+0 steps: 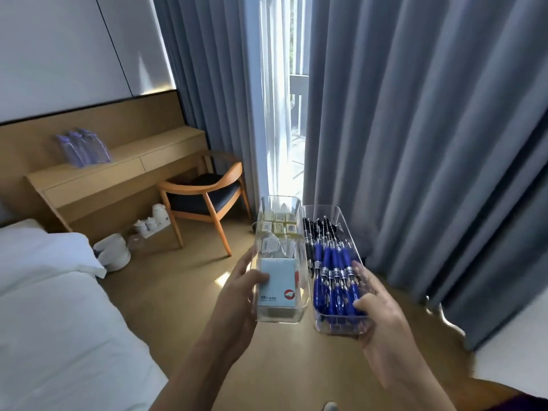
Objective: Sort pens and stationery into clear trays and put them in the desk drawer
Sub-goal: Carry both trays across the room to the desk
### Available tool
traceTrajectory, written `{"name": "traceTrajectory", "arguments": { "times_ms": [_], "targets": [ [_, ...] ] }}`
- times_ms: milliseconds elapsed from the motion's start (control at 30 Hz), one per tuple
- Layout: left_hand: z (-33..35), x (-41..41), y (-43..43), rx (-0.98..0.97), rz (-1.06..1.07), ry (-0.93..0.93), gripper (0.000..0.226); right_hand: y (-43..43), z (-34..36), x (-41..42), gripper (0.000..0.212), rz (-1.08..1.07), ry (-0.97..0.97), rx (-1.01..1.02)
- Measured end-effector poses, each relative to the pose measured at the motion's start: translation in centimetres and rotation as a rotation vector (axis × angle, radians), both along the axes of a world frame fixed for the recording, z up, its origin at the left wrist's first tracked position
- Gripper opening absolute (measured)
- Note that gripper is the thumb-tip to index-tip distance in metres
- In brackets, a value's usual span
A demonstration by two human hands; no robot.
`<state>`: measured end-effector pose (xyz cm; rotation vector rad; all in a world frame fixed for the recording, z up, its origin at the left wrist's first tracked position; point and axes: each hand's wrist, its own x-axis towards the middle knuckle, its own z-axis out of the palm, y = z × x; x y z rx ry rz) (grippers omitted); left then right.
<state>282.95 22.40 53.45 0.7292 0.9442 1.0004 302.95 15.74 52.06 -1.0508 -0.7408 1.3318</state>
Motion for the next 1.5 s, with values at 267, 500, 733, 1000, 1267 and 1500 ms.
{"name": "traceTrajectory", "arguments": {
  "times_ms": [267, 500, 733, 1000, 1267, 1500],
  "targets": [
    [0.3, 1.3, 15.9, 0.012, 0.107, 0.057, 0.049, 20.1, 0.7, 2.3, 0.061, 0.137, -0.107, 0.006],
    [0.5, -1.7, 25.5, 0.037, 0.371, 0.068, 0.038, 36.5, 2.0, -1.4, 0.06, 0.423, -0.117, 0.023],
    [-1.8, -10.9, 32.8, -0.038, 0.71, 0.04, 0.035, 48.5, 0.0, -12.6, 0.061, 0.732, -0.139, -0.023],
    [-3.3, -24.9, 45.9, -0.021, 0.799, 0.002, 0.05, 63.2, 0.0, -26.6, 0.06, 0.903, -0.151, -0.051],
    [-2.7, -34.7, 58.6, -0.029, 0.793, -0.015, 0.061, 76.6, -0.6, -36.9, 0.062, 0.841, -0.114, -0.064],
    [-4.5, -42.1, 69.9, -0.055, 0.847, -0.006, 0.052, 89.3, -3.9, -45.5, 0.061, 0.917, -0.143, -0.121]
  ]
}}
